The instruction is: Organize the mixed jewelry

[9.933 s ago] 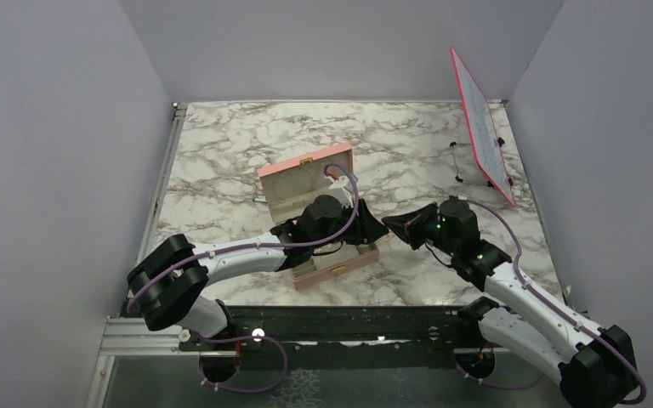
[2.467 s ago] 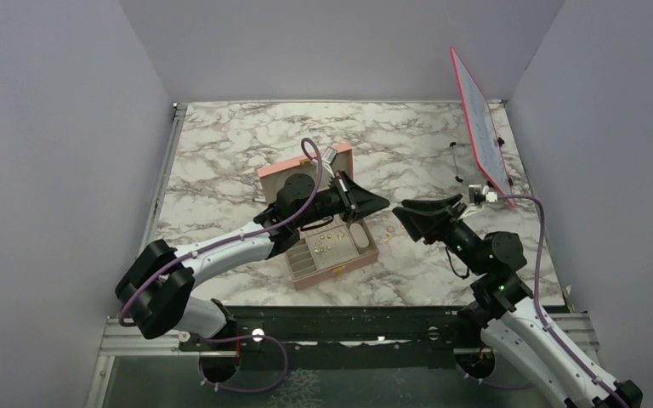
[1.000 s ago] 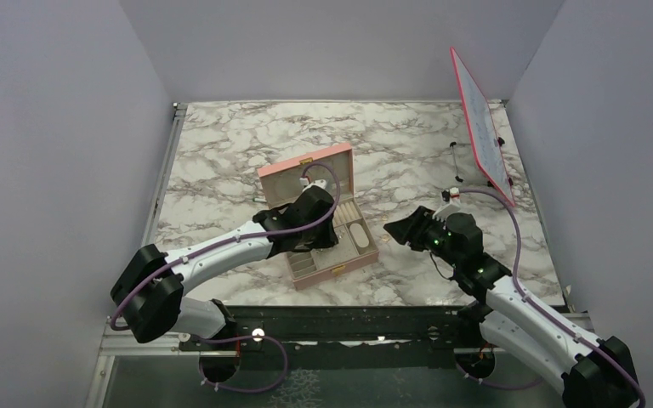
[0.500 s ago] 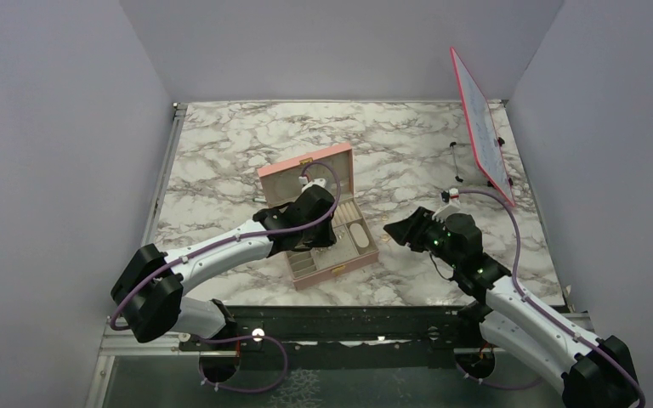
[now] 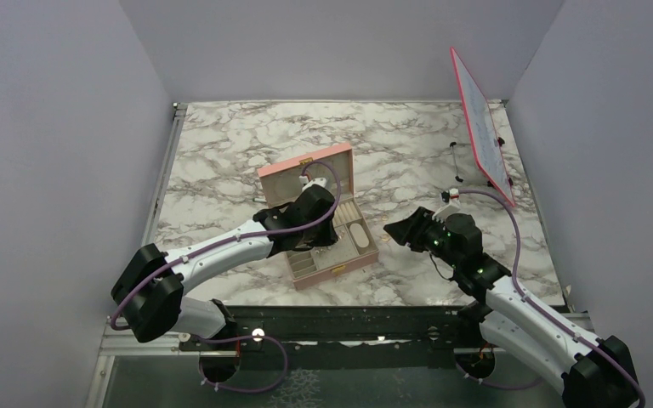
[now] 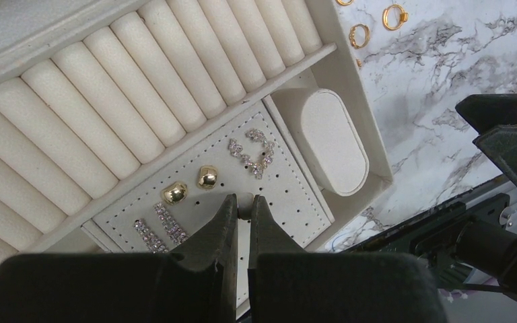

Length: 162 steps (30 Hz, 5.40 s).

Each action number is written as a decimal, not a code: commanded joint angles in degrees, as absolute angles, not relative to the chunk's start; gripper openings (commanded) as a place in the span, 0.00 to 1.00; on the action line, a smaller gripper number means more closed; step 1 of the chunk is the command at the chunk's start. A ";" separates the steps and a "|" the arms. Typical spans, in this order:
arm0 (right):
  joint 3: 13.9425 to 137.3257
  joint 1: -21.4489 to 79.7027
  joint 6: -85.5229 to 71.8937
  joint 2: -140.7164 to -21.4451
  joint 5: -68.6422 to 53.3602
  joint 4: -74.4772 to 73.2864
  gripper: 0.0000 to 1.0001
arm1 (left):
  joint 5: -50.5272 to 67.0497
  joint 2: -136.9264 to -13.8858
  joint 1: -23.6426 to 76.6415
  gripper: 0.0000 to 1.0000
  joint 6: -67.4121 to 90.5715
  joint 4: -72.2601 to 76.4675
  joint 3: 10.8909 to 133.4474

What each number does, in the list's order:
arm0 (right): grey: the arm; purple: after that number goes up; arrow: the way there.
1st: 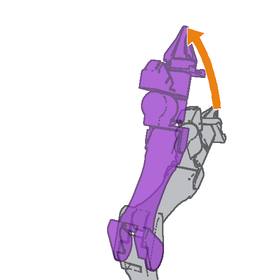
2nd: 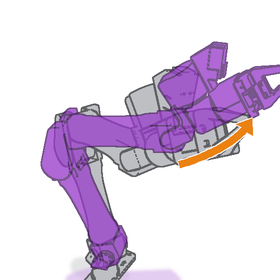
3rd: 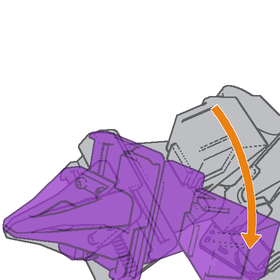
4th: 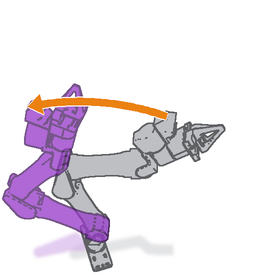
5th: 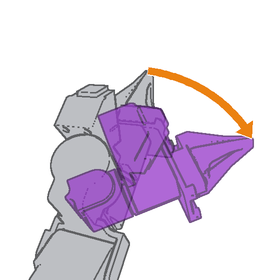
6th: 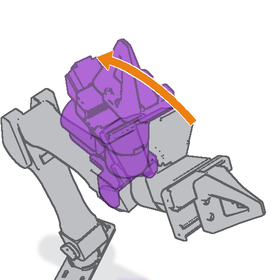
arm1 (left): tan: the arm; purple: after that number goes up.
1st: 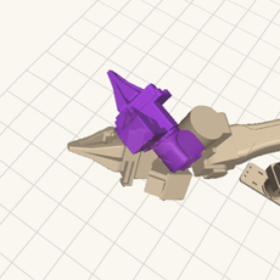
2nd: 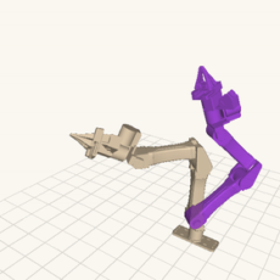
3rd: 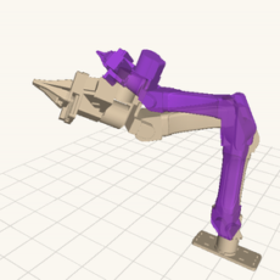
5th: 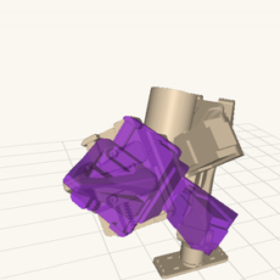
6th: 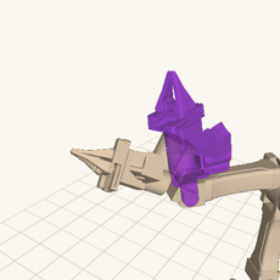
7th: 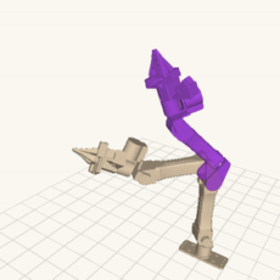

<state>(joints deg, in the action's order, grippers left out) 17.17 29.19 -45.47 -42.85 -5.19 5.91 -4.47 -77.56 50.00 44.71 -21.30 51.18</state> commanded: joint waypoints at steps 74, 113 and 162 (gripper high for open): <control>21.49 29.36 -42.71 -50.10 -5.75 2.16 0.50 | -2.76 -72.90 50.19 0.31 45.24 -23.37 52.99; 47.88 37.57 -43.94 -78.97 27.64 -25.49 0.44 | -11.90 -59.59 50.19 0.77 41.76 -11.91 46.60; 40.11 27.36 -32.43 -87.81 20.74 -9.67 0.05 | -2.87 -71.70 50.19 0.65 45.71 -0.99 48.00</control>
<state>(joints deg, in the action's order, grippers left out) 41.80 27.92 -32.91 -87.70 22.20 -9.82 -5.17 -70.61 50.00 44.45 -2.59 47.03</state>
